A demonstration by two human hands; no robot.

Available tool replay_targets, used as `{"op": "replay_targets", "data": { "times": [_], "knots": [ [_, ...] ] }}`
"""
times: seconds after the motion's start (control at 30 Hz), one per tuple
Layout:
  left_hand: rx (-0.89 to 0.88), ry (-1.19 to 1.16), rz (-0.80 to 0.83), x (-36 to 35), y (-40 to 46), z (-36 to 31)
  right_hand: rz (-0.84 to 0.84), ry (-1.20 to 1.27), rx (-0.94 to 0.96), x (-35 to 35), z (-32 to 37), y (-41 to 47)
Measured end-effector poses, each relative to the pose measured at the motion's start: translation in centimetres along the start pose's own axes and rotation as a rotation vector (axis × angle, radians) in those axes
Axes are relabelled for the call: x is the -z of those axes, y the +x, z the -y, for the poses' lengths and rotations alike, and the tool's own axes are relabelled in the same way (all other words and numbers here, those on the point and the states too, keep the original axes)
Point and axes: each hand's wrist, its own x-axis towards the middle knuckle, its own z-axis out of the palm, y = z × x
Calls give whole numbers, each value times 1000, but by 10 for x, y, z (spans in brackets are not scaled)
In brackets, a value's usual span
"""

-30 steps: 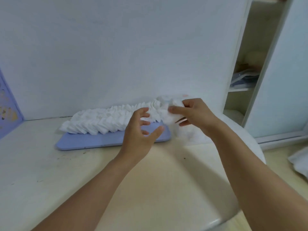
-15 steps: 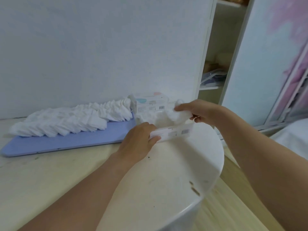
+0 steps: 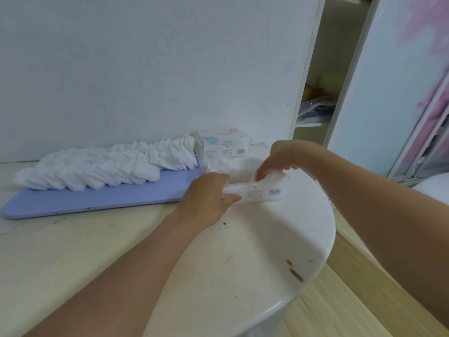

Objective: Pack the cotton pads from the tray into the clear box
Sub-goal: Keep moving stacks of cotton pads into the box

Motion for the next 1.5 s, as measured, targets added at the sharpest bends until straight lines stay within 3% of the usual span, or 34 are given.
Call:
{"op": "replay_targets", "data": {
  "times": [0.17,0.3,0.4,0.53,0.63,0.77,0.83,0.93,1.03,1.13,1.23,1.37,1.5],
  "knots": [
    [12,20,-3,1,-1,-2,-191,-202,-38,-21,11,1],
    [4,49,5,1,-1,-5,-201,-254,-154,-22,5,-6],
    [-6,36,6,0,0,-4,-212,-203,-148,-27,6,-5],
    [3,19,10,-1,-1,2,-36,207,-176,-34,9,-6],
    [-5,17,1,-1,-2,5,-87,377,-132,-42,8,-5],
    [-15,-174,68,14,-12,19,-51,327,-109,-32,10,-20],
    [6,-309,-15,30,-8,24,-178,252,-50,-19,19,-32],
    [91,-346,-224,60,6,34,-428,484,282,-13,64,-49],
    [249,-124,-311,91,0,67,-327,563,500,-39,135,-53],
    [407,-27,-369,113,-32,111,-250,425,514,-72,189,-37],
    [364,-20,-330,119,-68,145,-276,374,485,-97,221,-17],
    [305,-56,-109,121,-87,170,-312,387,434,-121,248,-1],
    [323,-5,-113,126,-79,175,-406,341,412,-131,258,6]
  ]
}}
